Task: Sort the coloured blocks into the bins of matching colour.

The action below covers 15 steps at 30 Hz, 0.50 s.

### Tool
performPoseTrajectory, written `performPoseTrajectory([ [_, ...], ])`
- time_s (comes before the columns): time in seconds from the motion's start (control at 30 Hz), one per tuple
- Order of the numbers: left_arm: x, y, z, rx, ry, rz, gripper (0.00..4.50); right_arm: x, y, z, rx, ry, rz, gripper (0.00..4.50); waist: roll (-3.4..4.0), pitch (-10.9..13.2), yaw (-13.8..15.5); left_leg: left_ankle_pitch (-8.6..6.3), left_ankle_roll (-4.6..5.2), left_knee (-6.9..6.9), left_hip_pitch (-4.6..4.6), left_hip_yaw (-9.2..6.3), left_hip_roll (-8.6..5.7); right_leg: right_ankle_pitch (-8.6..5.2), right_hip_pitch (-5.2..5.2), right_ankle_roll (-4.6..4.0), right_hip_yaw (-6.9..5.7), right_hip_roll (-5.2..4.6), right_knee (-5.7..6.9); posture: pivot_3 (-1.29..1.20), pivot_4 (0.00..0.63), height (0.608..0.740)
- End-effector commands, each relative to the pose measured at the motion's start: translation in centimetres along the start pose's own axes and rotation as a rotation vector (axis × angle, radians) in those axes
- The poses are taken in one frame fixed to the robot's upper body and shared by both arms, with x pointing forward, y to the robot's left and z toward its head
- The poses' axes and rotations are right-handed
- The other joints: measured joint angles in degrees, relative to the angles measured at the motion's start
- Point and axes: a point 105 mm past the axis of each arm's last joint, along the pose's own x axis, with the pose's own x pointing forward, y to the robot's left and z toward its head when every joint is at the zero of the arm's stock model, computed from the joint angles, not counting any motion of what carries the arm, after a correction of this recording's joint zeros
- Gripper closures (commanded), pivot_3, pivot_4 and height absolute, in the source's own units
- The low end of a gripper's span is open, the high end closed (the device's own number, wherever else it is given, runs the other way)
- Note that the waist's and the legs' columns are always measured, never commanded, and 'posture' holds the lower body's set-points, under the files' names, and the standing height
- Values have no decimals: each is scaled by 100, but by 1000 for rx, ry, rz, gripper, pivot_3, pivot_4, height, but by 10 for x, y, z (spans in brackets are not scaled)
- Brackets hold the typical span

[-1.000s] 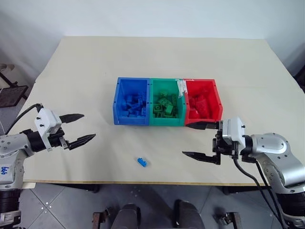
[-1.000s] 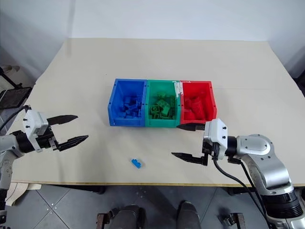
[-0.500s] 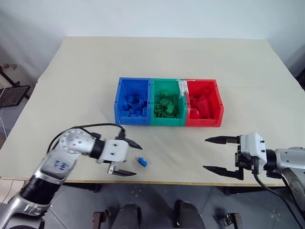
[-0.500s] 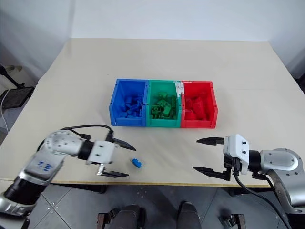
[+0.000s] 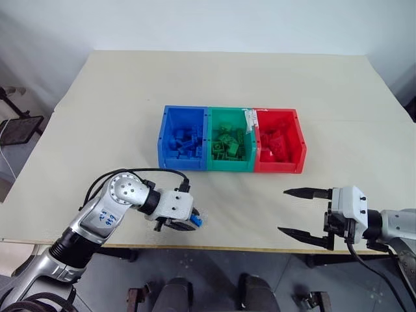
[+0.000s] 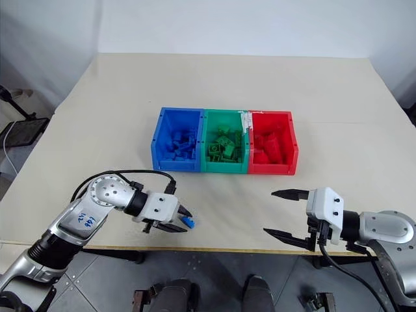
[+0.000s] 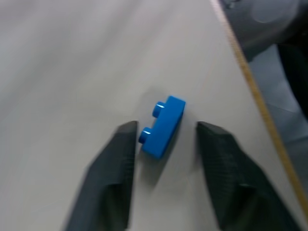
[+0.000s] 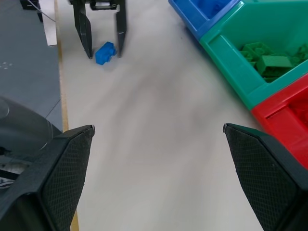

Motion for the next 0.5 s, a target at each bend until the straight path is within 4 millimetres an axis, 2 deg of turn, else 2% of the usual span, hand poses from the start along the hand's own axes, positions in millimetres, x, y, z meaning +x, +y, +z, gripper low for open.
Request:
performPoseTrajectory([
  [0.03,-3,3,-12,-43,53,25,3715,2,-1,11,-30,-31,3,0,0,0,0,0,0,0,0,0,0,0,0,0,0,0,0,0,150,740],
  [0.07,-4,8,-9,-47,31,60,4079,2,-2,11,-31,-34,1,0,0,0,0,0,0,1,0,0,0,0,1,0,0,0,0,0,150,740],
  [0.1,-4,12,-6,-50,8,95,4174,3,-2,11,-30,-38,-3,0,0,0,9,0,0,1,-1,0,0,0,1,-1,0,0,-1,0,150,740],
  [0.23,-17,28,12,-136,-149,264,4174,7,-4,18,-14,-99,-46,0,-2,1,7,-2,4,10,-8,-4,0,0,1,0,-1,0,-1,0,150,740],
  [0.3,-32,39,11,-166,-187,405,4174,11,-7,23,-10,-143,-81,0,-2,1,-4,-3,4,10,-11,-5,1,0,-3,0,-1,0,2,0,150,740],
  [0.4,-65,68,9,-170,-230,714,4174,15,-14,33,7,-219,-155,0,-2,1,-7,-3,2,9,-9,-9,2,0,-5,0,-2,0,5,0,150,740],
  [0.5,-99,95,4,-303,-305,996,4174,21,-25,46,5,-305,-241,0,-2,1,-5,-4,0,10,-9,-9,1,1,-4,0,-2,0,6,0,150,740],
])
